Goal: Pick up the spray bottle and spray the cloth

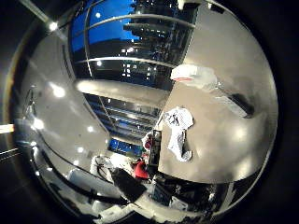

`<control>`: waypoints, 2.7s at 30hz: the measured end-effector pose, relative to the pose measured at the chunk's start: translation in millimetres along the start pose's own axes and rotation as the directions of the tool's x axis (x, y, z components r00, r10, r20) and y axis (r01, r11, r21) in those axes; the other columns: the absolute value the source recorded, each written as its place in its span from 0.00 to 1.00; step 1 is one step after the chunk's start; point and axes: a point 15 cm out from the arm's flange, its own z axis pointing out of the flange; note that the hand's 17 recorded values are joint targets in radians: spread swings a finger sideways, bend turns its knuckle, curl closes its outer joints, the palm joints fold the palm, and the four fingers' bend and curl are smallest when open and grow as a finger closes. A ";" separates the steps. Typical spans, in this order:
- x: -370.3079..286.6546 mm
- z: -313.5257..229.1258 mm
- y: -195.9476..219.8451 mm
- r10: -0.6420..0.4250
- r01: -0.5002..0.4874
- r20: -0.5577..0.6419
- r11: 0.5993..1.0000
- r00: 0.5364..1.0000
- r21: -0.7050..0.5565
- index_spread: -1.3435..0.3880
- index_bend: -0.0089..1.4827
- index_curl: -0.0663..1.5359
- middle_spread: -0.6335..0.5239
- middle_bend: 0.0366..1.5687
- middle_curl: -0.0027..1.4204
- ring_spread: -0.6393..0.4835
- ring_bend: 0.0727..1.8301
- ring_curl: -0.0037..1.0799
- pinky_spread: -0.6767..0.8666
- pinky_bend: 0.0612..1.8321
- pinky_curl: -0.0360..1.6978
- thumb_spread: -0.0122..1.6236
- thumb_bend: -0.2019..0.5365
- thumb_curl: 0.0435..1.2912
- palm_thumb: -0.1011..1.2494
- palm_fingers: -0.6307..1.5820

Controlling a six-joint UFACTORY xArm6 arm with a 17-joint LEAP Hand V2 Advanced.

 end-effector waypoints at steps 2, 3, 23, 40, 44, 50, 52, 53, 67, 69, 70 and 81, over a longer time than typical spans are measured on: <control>3.3 2.9 1.6 0.002 -0.002 0.005 1.000 1.000 -0.003 0.65 0.11 0.21 0.64 0.11 0.23 0.72 0.14 0.24 0.70 0.21 0.19 0.59 0.23 0.19 0.24 0.32; 5.9 4.4 2.3 0.004 -0.004 0.005 1.000 1.000 -0.004 0.65 0.11 0.21 0.64 0.11 0.24 0.72 0.14 0.24 0.70 0.21 0.19 0.59 0.23 0.19 0.24 0.32; 34.9 24.5 -8.5 -0.011 0.010 -0.017 1.000 1.000 -0.010 0.65 0.11 0.21 0.63 0.11 0.24 0.73 0.14 0.24 0.71 0.19 0.19 0.60 0.24 0.19 0.25 0.33; 25.4 65.8 -13.8 -0.044 0.044 0.006 0.996 0.999 -0.081 0.66 0.11 0.21 0.62 0.12 0.24 0.73 0.15 0.24 0.71 0.18 0.19 0.60 0.24 0.19 0.26 0.35; 21.8 77.3 -16.3 -0.059 0.060 0.006 0.993 0.998 -0.104 0.66 0.11 0.21 0.62 0.13 0.24 0.72 0.15 0.24 0.70 0.18 0.19 0.60 0.24 0.19 0.26 0.36; 12.0 96.4 -23.8 -0.081 0.083 0.016 0.989 0.997 -0.122 0.67 0.11 0.21 0.61 0.14 0.24 0.71 0.17 0.24 0.69 0.18 0.19 0.60 0.24 0.19 0.26 0.39; 7.8 103.1 -25.2 -0.089 0.091 0.023 0.987 0.996 -0.131 0.68 0.11 0.21 0.60 0.15 0.25 0.69 0.18 0.24 0.69 0.19 0.19 0.60 0.24 0.19 0.26 0.40; 5.0 107.7 -25.6 -0.094 0.097 0.028 0.985 0.995 -0.139 0.68 0.12 0.21 0.60 0.14 0.25 0.69 0.20 0.25 0.69 0.19 0.19 0.60 0.24 0.19 0.26 0.42; -32.1 161.7 -33.0 -0.137 0.153 0.095 0.969 0.986 -0.192 0.58 0.26 0.30 0.45 0.48 0.39 0.45 0.50 0.40 0.31 0.36 0.22 0.62 0.26 0.20 0.35 0.90; -34.9 166.0 -31.1 -0.137 0.155 0.103 0.968 0.985 -0.200 0.57 0.39 0.37 0.44 0.58 0.43 0.42 0.56 0.44 0.25 0.46 0.26 0.62 0.25 0.20 0.39 0.89; -37.0 168.3 -29.8 -0.136 0.156 0.110 0.966 0.985 -0.204 0.57 0.43 0.39 0.44 0.61 0.44 0.42 0.59 0.46 0.24 0.49 0.28 0.62 0.25 0.20 0.40 0.88; -64.3 171.8 -32.0 -0.164 0.194 0.151 0.957 0.975 -0.214 0.60 0.73 0.60 0.42 0.84 0.55 0.38 0.75 0.62 0.30 0.70 0.46 0.64 0.28 0.26 0.67 0.78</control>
